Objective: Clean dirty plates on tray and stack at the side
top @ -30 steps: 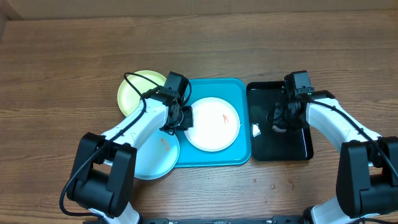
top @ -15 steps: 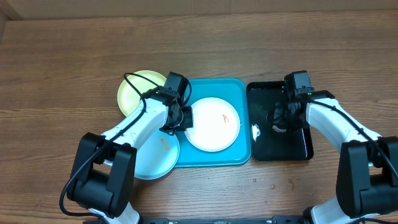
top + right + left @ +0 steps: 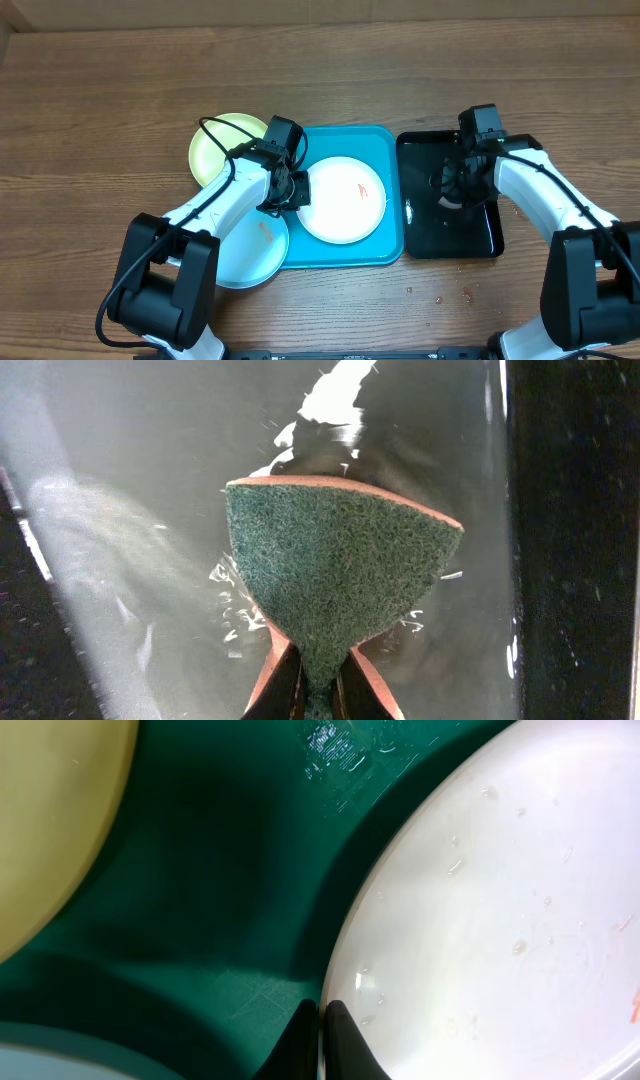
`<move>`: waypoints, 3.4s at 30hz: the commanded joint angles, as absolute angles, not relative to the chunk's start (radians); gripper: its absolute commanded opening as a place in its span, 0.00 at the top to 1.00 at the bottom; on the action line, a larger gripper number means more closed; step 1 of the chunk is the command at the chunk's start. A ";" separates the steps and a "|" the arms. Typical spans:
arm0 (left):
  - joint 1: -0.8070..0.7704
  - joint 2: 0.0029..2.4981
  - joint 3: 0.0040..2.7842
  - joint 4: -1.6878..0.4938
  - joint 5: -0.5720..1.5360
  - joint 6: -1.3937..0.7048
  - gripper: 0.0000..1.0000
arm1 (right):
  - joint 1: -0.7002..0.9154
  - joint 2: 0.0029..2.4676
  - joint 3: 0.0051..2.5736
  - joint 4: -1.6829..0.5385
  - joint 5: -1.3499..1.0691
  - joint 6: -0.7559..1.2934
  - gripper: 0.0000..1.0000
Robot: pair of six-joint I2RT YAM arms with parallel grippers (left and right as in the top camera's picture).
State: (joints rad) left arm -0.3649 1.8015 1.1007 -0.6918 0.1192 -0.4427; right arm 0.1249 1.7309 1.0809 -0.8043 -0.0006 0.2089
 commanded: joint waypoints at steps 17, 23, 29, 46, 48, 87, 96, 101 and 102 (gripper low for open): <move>-0.359 1.818 1.119 -0.691 0.123 -0.442 0.96 | 0.127 1.728 1.182 -0.892 -0.084 0.108 0.96; -0.358 1.818 1.119 -0.677 0.123 -0.442 0.96 | 0.127 1.728 1.241 -0.963 -0.001 0.211 0.96; -0.358 1.818 1.119 -0.648 0.117 -0.442 0.96 | 0.127 1.728 1.241 -0.983 -0.001 0.204 0.96; -0.343 1.818 1.119 -0.696 0.056 -0.620 0.96 | 0.130 1.728 1.230 -1.031 -0.040 0.183 0.96; -0.338 1.818 1.119 -0.699 0.058 -0.658 0.96 | 0.130 1.728 1.230 -1.032 -0.043 0.182 0.96; -0.339 1.818 1.119 -0.702 0.070 -0.612 0.96 | 0.132 1.728 1.316 -1.112 0.025 0.244 0.96; -0.339 1.818 1.119 -0.694 0.067 -0.580 0.96 | 0.132 1.728 1.528 -1.272 0.013 0.238 0.96; -0.339 1.818 1.119 -0.692 0.071 -0.564 0.96 | 0.148 1.728 1.601 -1.308 -0.173 0.137 0.96; -0.339 1.818 1.119 -0.691 0.071 -0.564 0.96 | 0.156 1.728 1.603 -1.306 -0.196 0.137 0.96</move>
State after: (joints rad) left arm -0.3462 1.8015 1.1042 -0.6914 0.0814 -0.5926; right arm 0.1314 1.7329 1.5646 -1.3067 -0.0769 0.1852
